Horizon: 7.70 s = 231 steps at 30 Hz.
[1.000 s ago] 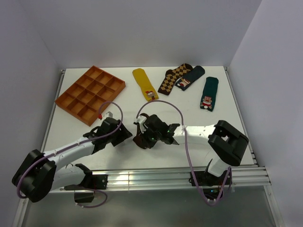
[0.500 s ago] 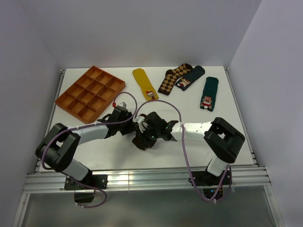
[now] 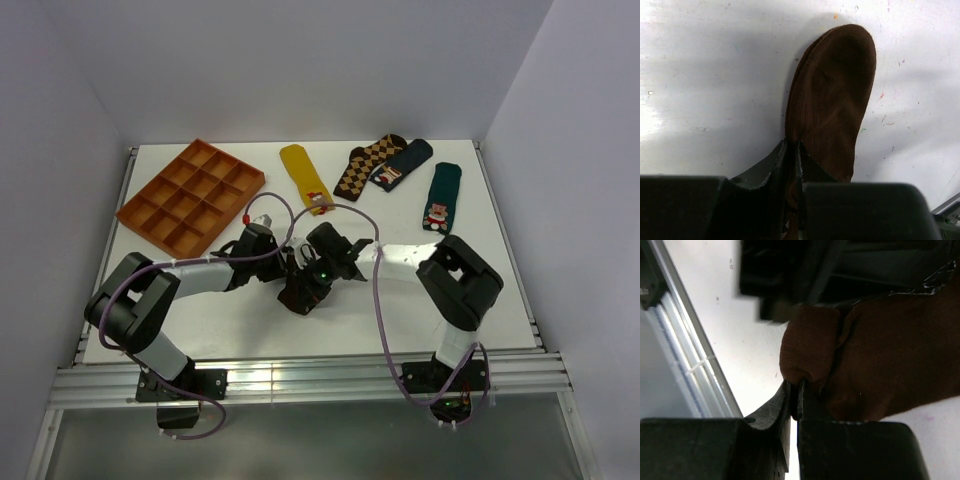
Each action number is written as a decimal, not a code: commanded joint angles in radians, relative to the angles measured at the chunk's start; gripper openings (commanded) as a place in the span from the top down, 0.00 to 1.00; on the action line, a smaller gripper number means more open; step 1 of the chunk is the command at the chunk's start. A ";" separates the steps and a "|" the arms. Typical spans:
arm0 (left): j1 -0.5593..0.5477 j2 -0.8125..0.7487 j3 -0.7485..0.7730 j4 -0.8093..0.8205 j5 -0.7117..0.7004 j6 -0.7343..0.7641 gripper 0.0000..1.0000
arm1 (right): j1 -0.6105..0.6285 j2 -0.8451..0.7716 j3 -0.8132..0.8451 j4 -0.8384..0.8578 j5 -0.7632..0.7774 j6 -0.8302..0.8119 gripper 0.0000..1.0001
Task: Roll the socks
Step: Roll the sock at the center of the board.
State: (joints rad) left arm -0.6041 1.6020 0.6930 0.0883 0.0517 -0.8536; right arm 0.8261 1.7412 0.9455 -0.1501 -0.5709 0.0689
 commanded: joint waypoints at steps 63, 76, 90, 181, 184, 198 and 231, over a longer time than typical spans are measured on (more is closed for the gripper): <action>-0.002 -0.355 -0.400 -0.007 -0.127 -0.412 0.86 | -0.021 0.161 -0.054 0.417 0.014 0.595 0.94; -0.045 -0.376 -0.228 -0.257 -0.228 -0.311 1.00 | 0.041 -0.184 -0.109 0.253 0.449 0.358 0.62; -0.086 -0.320 -0.156 -0.308 -0.243 -0.263 1.00 | 0.142 -0.075 -0.125 0.322 0.697 0.350 0.59; 0.099 -0.208 -0.078 -0.070 -0.061 -0.053 0.55 | 0.025 -0.009 -0.039 0.216 0.155 0.249 0.98; 0.099 -0.149 -0.052 -0.067 -0.046 -0.033 0.57 | 0.028 -0.006 -0.030 0.205 0.157 0.243 0.98; 0.099 -0.016 -0.026 -0.033 -0.047 0.051 0.94 | 0.047 -0.066 0.036 0.081 0.149 0.178 0.98; 0.099 -0.141 -0.081 0.061 -0.099 0.068 0.70 | -0.002 0.141 0.130 0.003 -0.024 0.078 0.98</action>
State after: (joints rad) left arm -0.5037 1.5379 0.6163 0.1684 -0.0021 -0.7567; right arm 0.8455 1.8557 1.0901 -0.1688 -0.5785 0.1326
